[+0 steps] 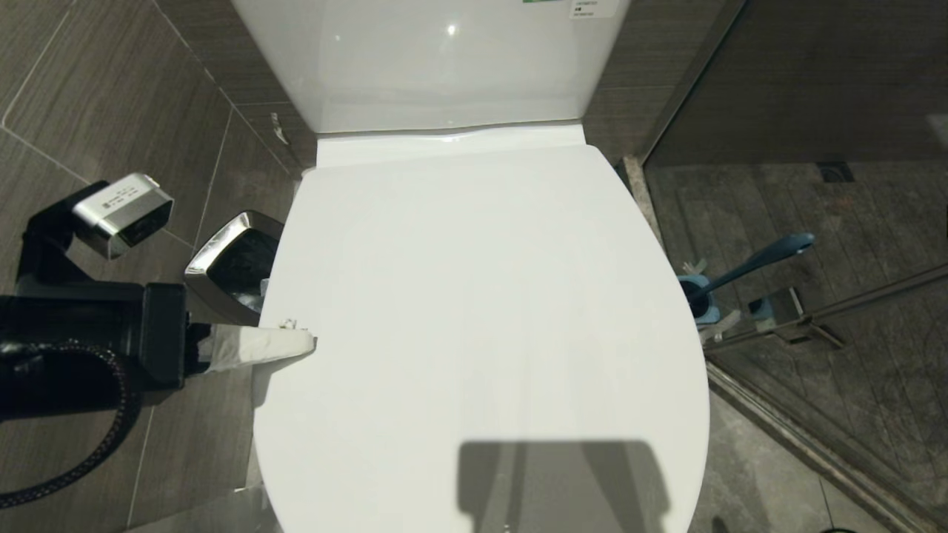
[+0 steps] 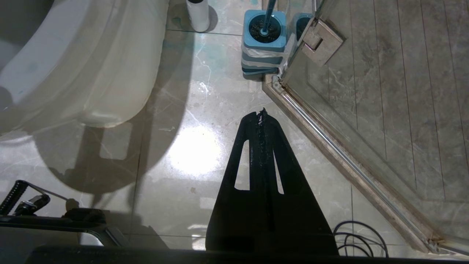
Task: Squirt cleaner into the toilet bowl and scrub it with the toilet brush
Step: Close the toilet lid
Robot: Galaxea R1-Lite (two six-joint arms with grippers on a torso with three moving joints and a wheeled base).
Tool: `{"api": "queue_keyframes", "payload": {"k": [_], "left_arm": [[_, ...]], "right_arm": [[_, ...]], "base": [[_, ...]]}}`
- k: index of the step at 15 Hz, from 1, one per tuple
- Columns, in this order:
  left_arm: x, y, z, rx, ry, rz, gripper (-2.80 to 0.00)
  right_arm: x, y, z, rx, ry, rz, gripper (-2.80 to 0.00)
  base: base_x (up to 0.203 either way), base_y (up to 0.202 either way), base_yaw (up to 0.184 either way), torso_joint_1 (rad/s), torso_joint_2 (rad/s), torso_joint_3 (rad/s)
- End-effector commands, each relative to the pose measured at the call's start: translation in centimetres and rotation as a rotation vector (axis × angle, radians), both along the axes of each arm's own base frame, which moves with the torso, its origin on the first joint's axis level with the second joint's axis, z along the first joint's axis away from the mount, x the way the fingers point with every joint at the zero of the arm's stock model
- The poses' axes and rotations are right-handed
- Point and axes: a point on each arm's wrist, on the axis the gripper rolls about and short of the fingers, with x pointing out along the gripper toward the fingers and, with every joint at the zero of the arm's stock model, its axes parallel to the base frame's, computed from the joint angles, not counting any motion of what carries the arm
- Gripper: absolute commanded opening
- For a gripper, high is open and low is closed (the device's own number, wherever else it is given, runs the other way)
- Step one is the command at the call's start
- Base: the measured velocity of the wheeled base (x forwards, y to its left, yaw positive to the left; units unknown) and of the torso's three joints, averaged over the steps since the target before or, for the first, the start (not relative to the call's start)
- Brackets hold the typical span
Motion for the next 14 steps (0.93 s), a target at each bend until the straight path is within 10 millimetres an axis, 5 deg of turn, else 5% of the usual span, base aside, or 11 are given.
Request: {"api": "queue_keyframes", "payload": {"k": [1, 14], "left_arm": [[1.0, -0.4, -1.0, 0.024, 0.044, 0.017, -2.8], [5.0, -3.4, -5.9, 0.089, 0.205, -0.036, -2.8]], "right_arm": [[0.0, 0.0, 0.0, -0.001, 0.0, 0.0, -2.8], [0.0, 0.0, 0.0, -0.001, 0.0, 0.0, -2.8]], "base": [[0.0, 0.0, 0.0, 0.0, 0.0, 0.0], [0.0, 0.0, 0.0, 0.0, 0.0, 0.0]]}}
